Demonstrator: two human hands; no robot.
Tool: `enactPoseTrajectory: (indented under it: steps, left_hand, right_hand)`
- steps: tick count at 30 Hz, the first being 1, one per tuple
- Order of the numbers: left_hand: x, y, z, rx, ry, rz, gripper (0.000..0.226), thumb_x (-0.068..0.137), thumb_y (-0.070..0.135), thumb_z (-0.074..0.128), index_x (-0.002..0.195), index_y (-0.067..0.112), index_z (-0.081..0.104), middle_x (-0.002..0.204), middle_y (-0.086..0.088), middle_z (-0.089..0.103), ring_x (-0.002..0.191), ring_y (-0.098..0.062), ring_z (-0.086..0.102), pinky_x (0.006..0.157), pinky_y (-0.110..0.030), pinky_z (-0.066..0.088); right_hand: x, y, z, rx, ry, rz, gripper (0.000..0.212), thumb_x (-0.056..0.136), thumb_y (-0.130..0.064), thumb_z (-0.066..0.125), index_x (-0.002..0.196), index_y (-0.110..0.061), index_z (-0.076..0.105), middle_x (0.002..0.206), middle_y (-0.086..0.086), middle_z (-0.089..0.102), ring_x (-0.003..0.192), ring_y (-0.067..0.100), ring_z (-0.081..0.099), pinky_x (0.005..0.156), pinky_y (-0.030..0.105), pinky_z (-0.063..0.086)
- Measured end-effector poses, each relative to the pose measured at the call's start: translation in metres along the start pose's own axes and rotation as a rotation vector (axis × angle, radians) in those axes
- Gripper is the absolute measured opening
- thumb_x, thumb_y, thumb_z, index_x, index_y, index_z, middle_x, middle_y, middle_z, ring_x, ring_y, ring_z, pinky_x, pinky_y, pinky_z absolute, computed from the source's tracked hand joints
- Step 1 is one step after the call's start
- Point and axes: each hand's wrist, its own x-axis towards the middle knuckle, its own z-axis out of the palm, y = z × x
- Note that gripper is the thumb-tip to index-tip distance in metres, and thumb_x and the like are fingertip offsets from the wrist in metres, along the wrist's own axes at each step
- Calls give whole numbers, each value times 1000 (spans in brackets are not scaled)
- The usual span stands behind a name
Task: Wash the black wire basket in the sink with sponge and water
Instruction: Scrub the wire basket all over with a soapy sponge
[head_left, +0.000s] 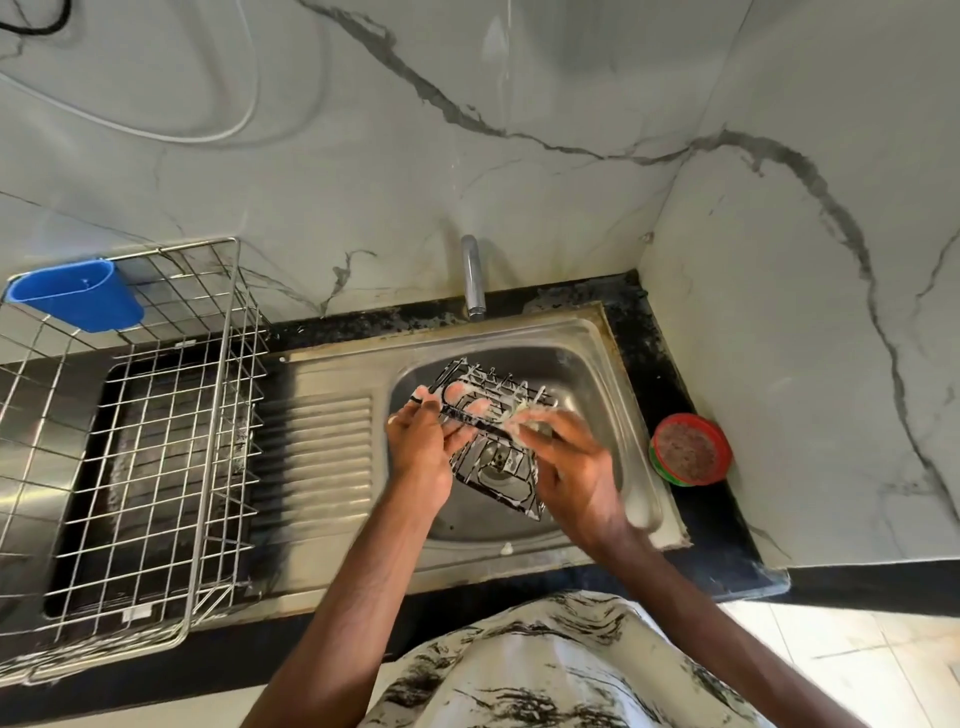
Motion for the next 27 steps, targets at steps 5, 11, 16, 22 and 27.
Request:
enactPoseTrajectory:
  steps: [5,11,16,22,27]
  left_hand:
    - [-8,-5,-1,16,-56,0,17,108,8,50,94,16,56,110,-14,74,58,-12,75,60,-34,64]
    - [-9,0,1,-40,-1,-12,10,106,4,51,103,9,59,106,-19,73,51,-9,70,48,-28,60]
    - [-8,-5,-3,4,-84,1,12,108,7,50,117,13,55,73,5,78,53,-12,72,50,-28,60]
    - [-1,-7,-9,83,-140,75,20,106,8,52,121,13,65,78,1,79,46,-10,63,42,-23,50]
    - [2,-18,-5,167,-80,176,18,107,11,55,115,10,71,65,0,75,41,-1,39,39,-15,29]
  right_hand:
    - [9,25,-13,8,127,81,53,71,30,62,106,-6,78,116,8,71,105,22,70,76,26,62]
    - [-9,-9,-8,110,118,-10,35,87,11,57,111,-6,77,120,8,69,112,19,66,88,22,58]
    - [-10,10,-10,61,199,37,46,78,21,61,110,-8,77,117,8,70,107,19,68,89,14,55]
    - [4,28,-14,194,139,438,43,80,12,68,108,-19,77,112,-8,73,96,5,70,86,25,60]
    - [0,16,2,511,-55,620,43,87,8,68,109,-28,76,107,-14,76,93,8,74,81,44,62]
